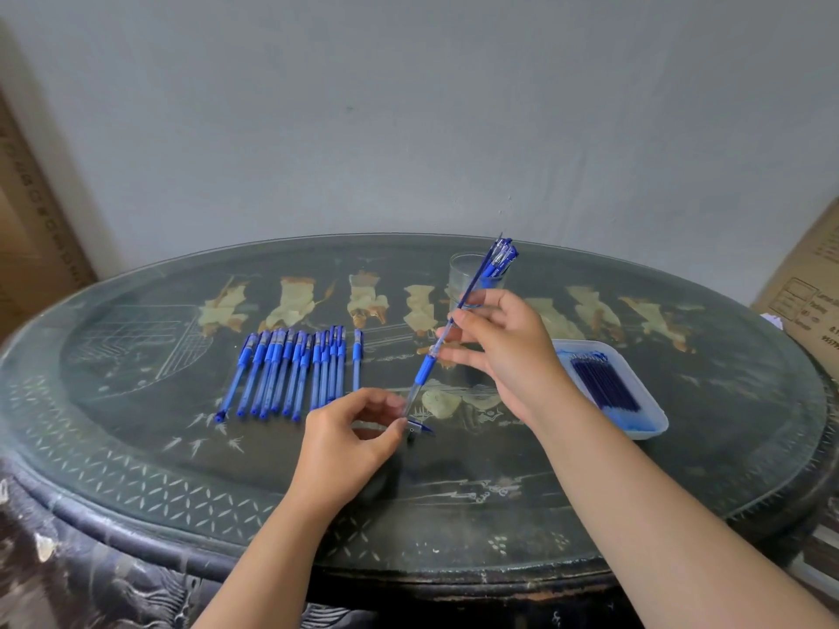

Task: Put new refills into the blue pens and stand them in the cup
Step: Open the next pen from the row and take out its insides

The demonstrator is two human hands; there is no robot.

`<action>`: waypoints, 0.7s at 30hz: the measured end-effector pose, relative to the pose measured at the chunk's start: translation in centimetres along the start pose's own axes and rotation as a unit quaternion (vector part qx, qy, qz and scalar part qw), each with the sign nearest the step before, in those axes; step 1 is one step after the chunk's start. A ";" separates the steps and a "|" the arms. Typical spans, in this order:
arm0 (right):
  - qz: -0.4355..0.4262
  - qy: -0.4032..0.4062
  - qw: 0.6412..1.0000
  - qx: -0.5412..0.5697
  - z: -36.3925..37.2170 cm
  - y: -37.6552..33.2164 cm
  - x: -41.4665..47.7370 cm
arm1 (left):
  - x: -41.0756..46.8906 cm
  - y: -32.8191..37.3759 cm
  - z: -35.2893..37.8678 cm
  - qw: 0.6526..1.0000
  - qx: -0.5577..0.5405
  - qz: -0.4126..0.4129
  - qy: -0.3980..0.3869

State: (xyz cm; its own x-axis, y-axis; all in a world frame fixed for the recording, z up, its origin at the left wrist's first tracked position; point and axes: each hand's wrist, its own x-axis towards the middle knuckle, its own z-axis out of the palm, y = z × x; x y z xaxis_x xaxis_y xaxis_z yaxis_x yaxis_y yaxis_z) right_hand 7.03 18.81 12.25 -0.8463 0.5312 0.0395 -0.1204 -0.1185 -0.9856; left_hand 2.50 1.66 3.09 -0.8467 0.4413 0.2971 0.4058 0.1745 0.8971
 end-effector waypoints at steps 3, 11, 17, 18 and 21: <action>-0.016 -0.028 0.995 -0.091 -0.1 0.3 0.0 | 0.0 0.0 0.0 1.000 -0.001 -0.004 0.005; -0.006 -0.096 0.981 -0.171 0.4 1.7 -0.5 | 0.0 -0.1 -0.2 0.998 -0.021 -0.033 0.041; -0.054 -0.112 0.896 -0.427 -0.7 5.0 -1.8 | -0.3 -0.2 -0.6 0.997 -0.025 -0.037 0.064; -0.068 -0.124 0.877 -0.459 -0.8 5.7 -2.1 | -0.3 -0.2 -0.6 0.997 -0.024 -0.036 0.064; -0.096 -0.153 0.838 -0.515 -0.6 6.9 -2.4 | -0.3 -0.2 -0.7 0.997 -0.018 -0.032 0.061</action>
State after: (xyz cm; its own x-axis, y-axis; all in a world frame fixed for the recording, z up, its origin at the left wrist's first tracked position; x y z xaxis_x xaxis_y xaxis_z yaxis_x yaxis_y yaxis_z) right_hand 8.56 17.17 5.27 -0.9748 0.2002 0.0983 0.1098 0.8146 -0.5696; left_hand 2.47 0.89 2.98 -0.9069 0.3193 0.2750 0.3393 0.1661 0.9259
